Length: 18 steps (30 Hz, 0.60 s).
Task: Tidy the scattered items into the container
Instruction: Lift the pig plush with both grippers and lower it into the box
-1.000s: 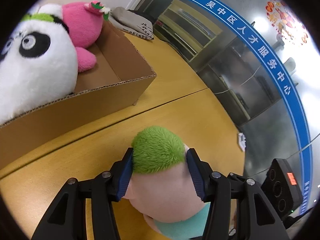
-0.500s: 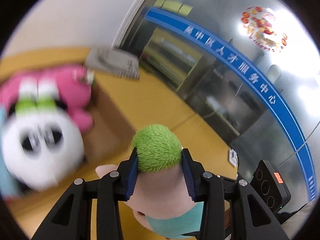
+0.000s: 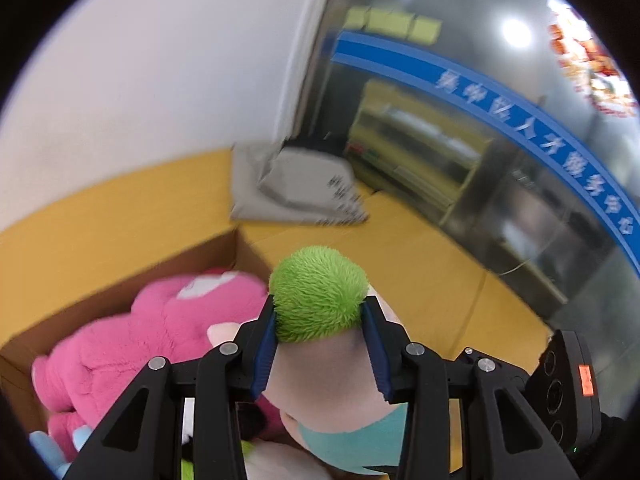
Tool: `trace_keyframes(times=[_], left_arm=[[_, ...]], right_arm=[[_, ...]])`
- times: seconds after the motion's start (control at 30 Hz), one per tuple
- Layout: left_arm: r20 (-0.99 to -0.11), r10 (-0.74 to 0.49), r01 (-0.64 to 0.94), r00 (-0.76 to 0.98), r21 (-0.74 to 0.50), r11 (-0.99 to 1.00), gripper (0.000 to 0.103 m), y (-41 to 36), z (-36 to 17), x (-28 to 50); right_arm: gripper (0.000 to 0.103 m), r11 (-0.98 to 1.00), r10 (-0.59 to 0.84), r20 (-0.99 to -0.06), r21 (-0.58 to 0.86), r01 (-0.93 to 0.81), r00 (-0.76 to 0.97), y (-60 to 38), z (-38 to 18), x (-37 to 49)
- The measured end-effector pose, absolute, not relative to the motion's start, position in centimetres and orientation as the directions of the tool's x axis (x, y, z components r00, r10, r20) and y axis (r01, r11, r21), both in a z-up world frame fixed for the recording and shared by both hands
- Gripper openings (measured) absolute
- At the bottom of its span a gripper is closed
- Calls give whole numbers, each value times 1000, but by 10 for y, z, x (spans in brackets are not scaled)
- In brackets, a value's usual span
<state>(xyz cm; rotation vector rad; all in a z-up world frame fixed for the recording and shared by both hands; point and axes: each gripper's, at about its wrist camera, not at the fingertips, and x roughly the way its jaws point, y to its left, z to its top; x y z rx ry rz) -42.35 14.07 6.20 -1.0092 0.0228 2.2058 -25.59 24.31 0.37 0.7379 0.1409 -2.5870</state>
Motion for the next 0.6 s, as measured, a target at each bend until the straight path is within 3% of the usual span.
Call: trace_keyframes(times=[0.1,0.27,0.37,0.6], left_arm=[[-693,601,-603,-399,-295,-741,40,140,37,-434],[-758,555,-640,-344,-244,-729,40,156,9,-429],[-780,536,-642,-323,-235,-729,40,161,-2,-430],[-799,512,-638,-316,-221,-738,40,167,-10,-433]], right_arm=[[79,-904,-356,-581,17,427,-732,237,-19,-258],[80,-909,-309,-656,-8,416,-688,242,-31,-240],[86,-912,-300,-698,11,410,-650,249,-36,-241],[91,-911,-311,-687,18,413,-656,262,-5,-227]])
